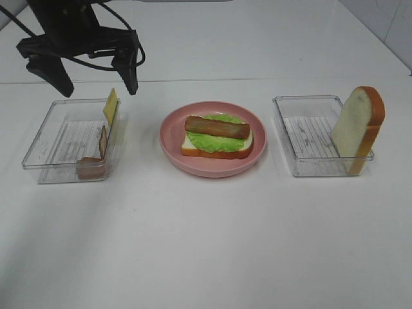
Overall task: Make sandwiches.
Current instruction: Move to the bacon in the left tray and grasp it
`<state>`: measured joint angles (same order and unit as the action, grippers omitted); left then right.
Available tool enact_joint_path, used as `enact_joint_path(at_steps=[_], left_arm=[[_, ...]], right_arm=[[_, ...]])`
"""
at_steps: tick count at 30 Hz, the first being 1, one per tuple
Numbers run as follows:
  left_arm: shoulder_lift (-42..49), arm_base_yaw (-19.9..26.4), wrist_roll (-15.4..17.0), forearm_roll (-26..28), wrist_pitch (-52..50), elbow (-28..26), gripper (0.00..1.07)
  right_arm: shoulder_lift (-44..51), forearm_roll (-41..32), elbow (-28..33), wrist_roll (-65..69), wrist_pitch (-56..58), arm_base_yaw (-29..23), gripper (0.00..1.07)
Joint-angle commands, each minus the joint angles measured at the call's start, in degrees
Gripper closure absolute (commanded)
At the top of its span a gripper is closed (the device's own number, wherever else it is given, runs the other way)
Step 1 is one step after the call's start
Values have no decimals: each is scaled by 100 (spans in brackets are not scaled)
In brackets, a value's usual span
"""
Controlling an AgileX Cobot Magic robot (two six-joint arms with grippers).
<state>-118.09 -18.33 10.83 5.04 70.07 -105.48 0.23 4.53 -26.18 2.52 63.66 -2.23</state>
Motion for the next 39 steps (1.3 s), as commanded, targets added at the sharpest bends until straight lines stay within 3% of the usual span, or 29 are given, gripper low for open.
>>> enact_joint_path(at_steps=[1, 12, 26, 34, 39], left_arm=[[-304, 6, -17, 86, 521, 23, 6], [-980, 6, 86, -120, 527, 17, 6], [-991, 6, 138, -384, 527, 195, 7], [-991, 6, 149, -567, 527, 201, 18], [-991, 6, 155, -544, 527, 201, 33]], right_arm=[[120, -11, 17, 29, -40, 11, 27], [120, -11, 17, 29, -40, 11, 27], [120, -11, 17, 29, -40, 11, 27], [120, -11, 17, 29, -40, 11, 27], [120, -11, 17, 29, -40, 11, 27]])
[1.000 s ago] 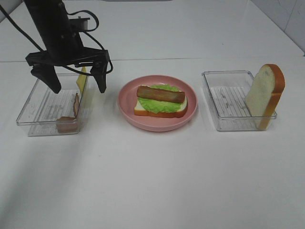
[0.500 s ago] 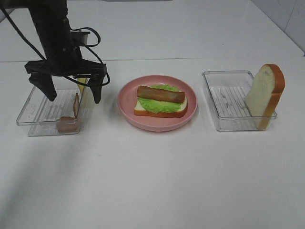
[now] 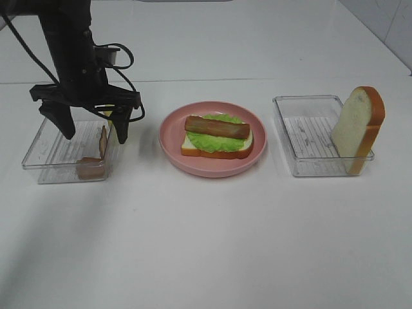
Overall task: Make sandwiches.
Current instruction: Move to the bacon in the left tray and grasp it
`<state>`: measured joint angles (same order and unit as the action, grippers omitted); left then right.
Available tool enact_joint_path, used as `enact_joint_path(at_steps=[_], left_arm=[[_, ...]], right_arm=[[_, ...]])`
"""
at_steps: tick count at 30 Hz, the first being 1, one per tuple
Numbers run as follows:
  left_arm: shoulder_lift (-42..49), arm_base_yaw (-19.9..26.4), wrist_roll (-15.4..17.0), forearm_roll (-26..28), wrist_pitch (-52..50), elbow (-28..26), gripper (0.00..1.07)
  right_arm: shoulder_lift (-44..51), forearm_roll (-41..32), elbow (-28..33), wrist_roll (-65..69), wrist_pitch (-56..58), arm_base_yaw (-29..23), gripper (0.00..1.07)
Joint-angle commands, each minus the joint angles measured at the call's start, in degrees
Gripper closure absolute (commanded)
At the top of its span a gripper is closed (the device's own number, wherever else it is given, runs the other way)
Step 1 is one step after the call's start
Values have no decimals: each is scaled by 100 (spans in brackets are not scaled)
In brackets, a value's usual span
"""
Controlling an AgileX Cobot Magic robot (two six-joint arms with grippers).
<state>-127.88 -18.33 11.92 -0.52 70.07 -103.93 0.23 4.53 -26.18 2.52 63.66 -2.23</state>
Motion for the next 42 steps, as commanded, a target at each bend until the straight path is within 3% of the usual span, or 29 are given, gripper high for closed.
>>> enact_joint_path(at_steps=[1, 2, 5, 23, 27, 38, 42], left_arm=[[-11, 6, 46, 11, 527, 46, 33], [-11, 6, 46, 52, 527, 46, 39], [-11, 6, 46, 80, 527, 46, 43], [-11, 6, 46, 103, 527, 46, 44], [-11, 6, 46, 155, 527, 46, 55], [-11, 6, 34, 269, 527, 46, 68], [-11, 6, -23, 286, 527, 46, 86]], right_arm=[[120, -11, 17, 29, -40, 11, 27], [120, -11, 17, 29, -40, 11, 27], [120, -11, 17, 29, -40, 11, 27], [120, -11, 17, 29, -40, 11, 27], [120, -11, 17, 29, -40, 11, 27], [120, -11, 17, 29, -40, 11, 27], [120, -11, 17, 29, -40, 11, 27]])
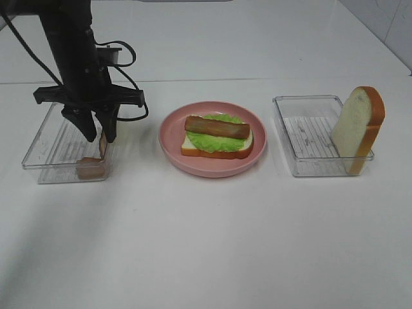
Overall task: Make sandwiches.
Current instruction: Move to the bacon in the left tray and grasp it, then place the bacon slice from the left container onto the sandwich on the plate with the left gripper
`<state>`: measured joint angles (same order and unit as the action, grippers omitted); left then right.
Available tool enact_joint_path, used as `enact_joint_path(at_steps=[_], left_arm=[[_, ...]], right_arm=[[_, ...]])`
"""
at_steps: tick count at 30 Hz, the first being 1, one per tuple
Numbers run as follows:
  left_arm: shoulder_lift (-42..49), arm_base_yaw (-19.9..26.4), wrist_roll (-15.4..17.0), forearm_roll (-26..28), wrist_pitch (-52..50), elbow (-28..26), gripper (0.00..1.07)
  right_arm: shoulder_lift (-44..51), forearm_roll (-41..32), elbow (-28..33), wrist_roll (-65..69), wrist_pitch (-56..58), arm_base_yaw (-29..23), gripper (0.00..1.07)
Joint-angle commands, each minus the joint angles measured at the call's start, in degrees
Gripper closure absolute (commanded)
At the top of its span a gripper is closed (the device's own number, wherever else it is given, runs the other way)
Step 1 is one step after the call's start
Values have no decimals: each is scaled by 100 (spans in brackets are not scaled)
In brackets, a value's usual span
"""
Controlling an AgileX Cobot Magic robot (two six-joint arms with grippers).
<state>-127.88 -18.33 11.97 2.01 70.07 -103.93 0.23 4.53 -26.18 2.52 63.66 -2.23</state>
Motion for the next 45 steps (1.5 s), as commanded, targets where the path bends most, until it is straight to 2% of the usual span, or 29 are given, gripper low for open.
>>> enact_joint_path(at_steps=[1, 2, 3, 4, 5, 14, 22, 29, 30, 31, 33, 34, 35, 36, 38, 39, 40, 41, 43, 44, 45], left_arm=[[-11, 6, -29, 34, 527, 46, 86], [-11, 6, -29, 34, 527, 46, 91], [-11, 6, -57, 29, 527, 46, 100], [-11, 6, -57, 29, 527, 46, 100], [-11, 6, -138, 29, 527, 46, 107], [-11, 6, -138, 29, 527, 46, 107], [504, -23, -160, 97, 527, 46, 107], [1209, -23, -138, 630, 521, -17, 107], [1312, -23, -195, 894, 521, -143, 107], [1312, -23, -195, 894, 521, -143, 107], [1335, -23, -395, 1490, 521, -476, 107], [1335, -23, -395, 1490, 521, -476, 107], [1295, -52, -481, 1770, 504, -728, 107], [1295, -52, -481, 1770, 504, -728, 107], [1163, -120, -544, 1925, 476, -1163, 107], [1163, -120, -544, 1925, 476, -1163, 107], [951, -172, -567, 2011, 521, -1455, 107], [951, -172, -567, 2011, 521, -1455, 107], [602, -229, -625, 2298, 521, -1902, 107], [602, -229, -625, 2298, 521, -1902, 107], [327, -292, -676, 2389, 510, -2252, 107]], right_arm=[[120, -11, 17, 29, -40, 11, 27], [120, -11, 17, 29, -40, 11, 27], [120, -11, 17, 29, -40, 11, 27], [120, -11, 17, 29, -40, 11, 27], [120, -11, 17, 29, -40, 11, 27], [120, -11, 17, 29, -40, 11, 27], [120, -11, 17, 29, -40, 11, 27], [120, -11, 17, 29, -40, 11, 27], [120, -11, 17, 29, -40, 11, 27], [120, -11, 17, 29, -40, 11, 27], [120, -11, 17, 29, -40, 11, 27], [120, -11, 17, 29, -40, 11, 27], [120, -11, 17, 29, -40, 11, 27], [120, -11, 17, 29, -40, 11, 27], [120, -11, 17, 29, -40, 11, 27], [120, -11, 17, 29, -40, 11, 27], [120, -11, 17, 29, -40, 11, 27], [120, -11, 17, 29, -40, 11, 27], [120, -11, 17, 29, -40, 11, 27], [120, -11, 17, 29, -40, 11, 27], [120, -11, 17, 29, -40, 11, 27]])
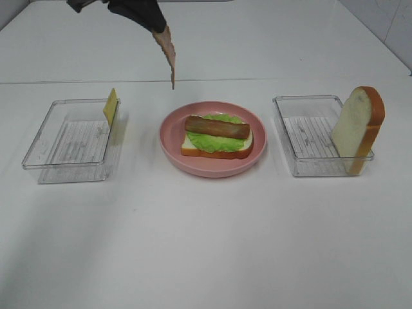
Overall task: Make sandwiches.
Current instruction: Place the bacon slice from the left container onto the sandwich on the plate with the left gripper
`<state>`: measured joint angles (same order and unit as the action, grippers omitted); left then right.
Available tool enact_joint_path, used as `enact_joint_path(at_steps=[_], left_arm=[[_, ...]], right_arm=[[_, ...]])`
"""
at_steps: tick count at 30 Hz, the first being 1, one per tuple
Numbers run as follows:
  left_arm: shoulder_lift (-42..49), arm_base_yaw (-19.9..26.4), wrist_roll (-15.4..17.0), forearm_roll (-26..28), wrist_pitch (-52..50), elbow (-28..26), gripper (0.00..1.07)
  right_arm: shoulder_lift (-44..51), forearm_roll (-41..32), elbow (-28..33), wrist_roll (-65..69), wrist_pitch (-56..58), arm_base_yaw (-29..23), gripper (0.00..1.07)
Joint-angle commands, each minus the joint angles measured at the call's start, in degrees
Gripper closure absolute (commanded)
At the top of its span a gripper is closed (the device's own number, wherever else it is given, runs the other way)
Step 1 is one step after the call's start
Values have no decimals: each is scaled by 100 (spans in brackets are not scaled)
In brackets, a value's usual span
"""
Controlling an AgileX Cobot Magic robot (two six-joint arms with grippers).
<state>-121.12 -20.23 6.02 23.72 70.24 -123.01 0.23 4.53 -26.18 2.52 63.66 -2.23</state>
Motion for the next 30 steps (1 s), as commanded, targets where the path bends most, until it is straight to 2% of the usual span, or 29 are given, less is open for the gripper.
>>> enact_joint_path(at_steps=[1, 3, 4, 6, 9, 11, 19, 25, 27, 30], left_arm=[[-350, -103, -80, 218, 493, -344, 107], [-825, -258, -80, 218, 487, -848, 107], [-825, -258, -80, 218, 487, -848, 107], [-1369, -493, -74, 223, 338, -1432, 107], [-1501, -556, -74, 229, 252, -1576, 107], [-1833, -739, -74, 229, -6, -1914, 107], [-2452, -991, -52, 418, -980, -2074, 107], [-2567, -991, -52, 430, -1014, -2074, 107], [-2664, -968, -52, 132, -819, -2074, 107], [-2676, -957, -52, 40, -733, -2074, 107]], right_arm=[[120, -11, 17, 29, -40, 11, 27], [120, -11, 17, 29, -40, 11, 27], [120, -11, 17, 29, -40, 11, 27], [120, -11, 17, 29, -40, 11, 27], [120, -11, 17, 29, -40, 11, 27], [120, -11, 17, 29, -40, 11, 27], [120, -11, 17, 29, -40, 11, 27], [120, -11, 17, 29, -40, 11, 27], [120, -11, 17, 29, -40, 11, 27], [120, -11, 17, 29, -40, 11, 27]])
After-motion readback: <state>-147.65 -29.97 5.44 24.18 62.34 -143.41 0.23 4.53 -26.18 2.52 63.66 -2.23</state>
